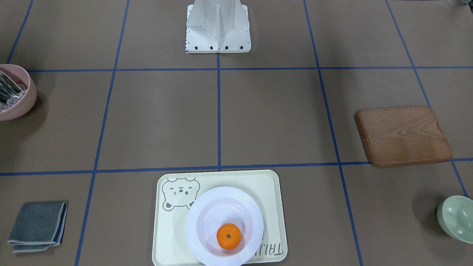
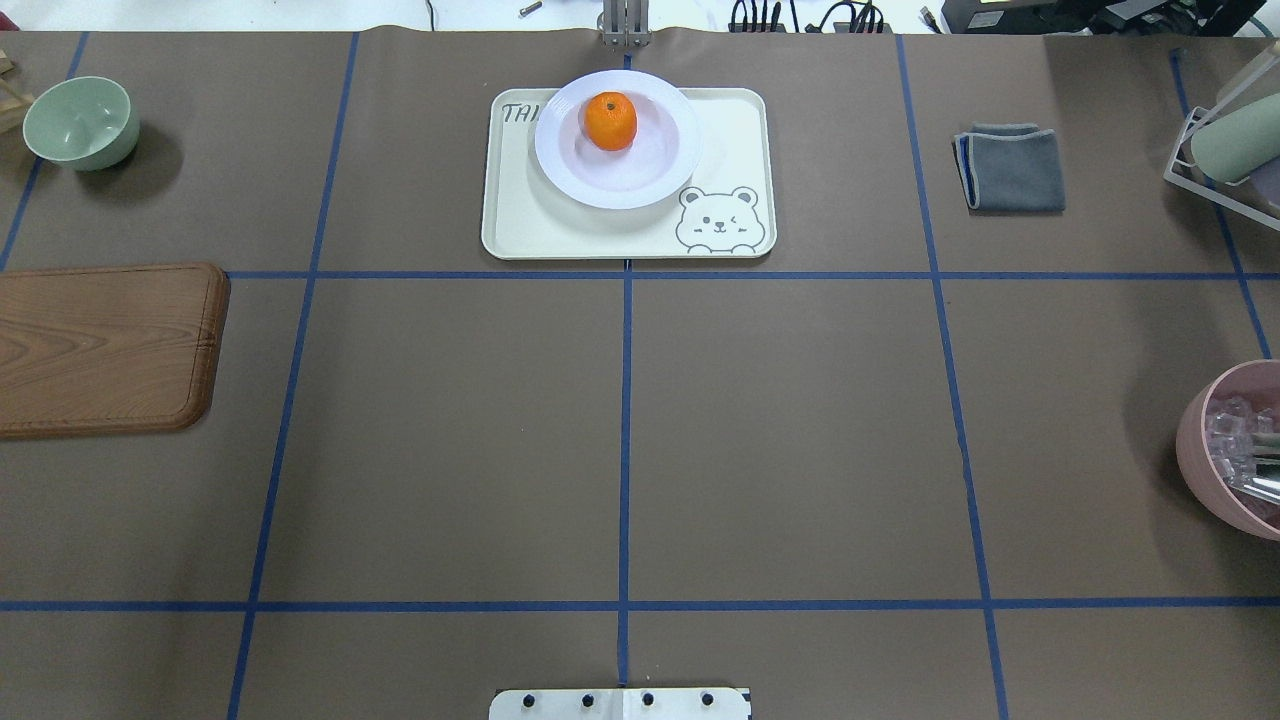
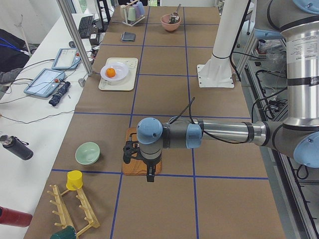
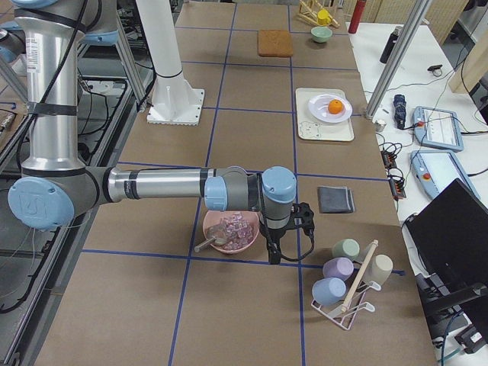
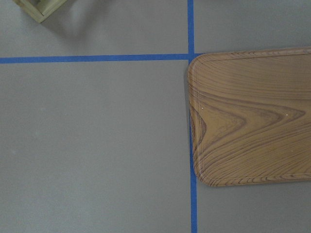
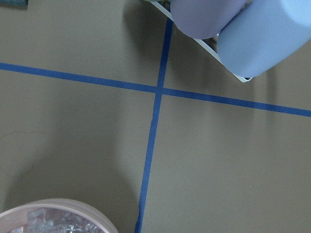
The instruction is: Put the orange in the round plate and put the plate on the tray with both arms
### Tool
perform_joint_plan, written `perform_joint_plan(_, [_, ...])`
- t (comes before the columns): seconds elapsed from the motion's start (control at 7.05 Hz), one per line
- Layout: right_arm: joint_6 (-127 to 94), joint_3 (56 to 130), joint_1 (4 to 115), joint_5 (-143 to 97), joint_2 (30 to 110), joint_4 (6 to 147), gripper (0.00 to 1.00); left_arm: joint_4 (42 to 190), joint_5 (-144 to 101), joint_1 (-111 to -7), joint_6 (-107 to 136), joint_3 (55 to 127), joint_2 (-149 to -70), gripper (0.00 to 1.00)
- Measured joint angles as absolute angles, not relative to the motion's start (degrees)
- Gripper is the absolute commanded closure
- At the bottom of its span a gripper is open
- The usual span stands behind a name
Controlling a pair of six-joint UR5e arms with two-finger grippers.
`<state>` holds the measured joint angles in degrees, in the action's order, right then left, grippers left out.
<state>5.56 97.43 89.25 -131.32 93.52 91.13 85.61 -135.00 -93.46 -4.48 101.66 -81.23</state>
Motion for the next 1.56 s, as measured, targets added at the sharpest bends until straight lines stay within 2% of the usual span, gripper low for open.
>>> perform_joint_plan(1.56, [5.36, 97.54, 89.25, -131.69, 93.43, 91.05, 0.00, 85.55, -134.94, -93.51, -4.32, 101.49, -78.82, 0.01])
